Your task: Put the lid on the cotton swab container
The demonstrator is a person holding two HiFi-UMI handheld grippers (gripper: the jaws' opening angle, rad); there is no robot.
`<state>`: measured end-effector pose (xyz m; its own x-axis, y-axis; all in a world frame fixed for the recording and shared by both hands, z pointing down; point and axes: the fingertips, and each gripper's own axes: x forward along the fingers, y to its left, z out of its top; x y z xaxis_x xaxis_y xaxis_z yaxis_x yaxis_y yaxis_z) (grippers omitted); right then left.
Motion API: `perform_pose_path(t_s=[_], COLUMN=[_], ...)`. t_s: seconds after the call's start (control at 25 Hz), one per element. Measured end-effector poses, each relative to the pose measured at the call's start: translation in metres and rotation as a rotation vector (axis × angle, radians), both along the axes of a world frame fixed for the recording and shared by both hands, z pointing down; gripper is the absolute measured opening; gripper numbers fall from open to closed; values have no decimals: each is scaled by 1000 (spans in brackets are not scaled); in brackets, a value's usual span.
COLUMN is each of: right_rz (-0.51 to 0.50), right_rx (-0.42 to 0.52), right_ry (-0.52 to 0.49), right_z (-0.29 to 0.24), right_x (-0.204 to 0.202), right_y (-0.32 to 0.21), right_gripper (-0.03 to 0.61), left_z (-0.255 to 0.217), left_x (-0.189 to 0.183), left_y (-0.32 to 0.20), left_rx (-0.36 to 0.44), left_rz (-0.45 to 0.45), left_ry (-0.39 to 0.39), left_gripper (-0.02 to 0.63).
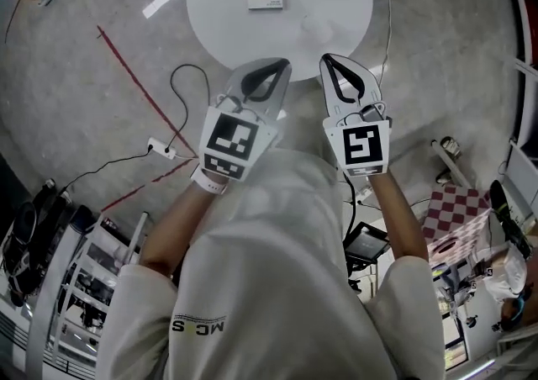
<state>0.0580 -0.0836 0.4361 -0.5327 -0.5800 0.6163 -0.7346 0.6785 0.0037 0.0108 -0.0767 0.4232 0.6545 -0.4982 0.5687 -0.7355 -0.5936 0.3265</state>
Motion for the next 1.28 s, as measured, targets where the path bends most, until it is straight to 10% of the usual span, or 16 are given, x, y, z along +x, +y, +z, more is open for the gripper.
perform_pose_path(t_s=[1.28], right_rz=[161], right_rx=[-156], right_ry=[-11], right_z=[149], right_x=[26], right_y=[-44], right_gripper=[0], left_z=[86], left_x=[33], left_y=[-26], left_rx=[-35], left_rz=[36], left_ry=[-78], left_gripper=[0])
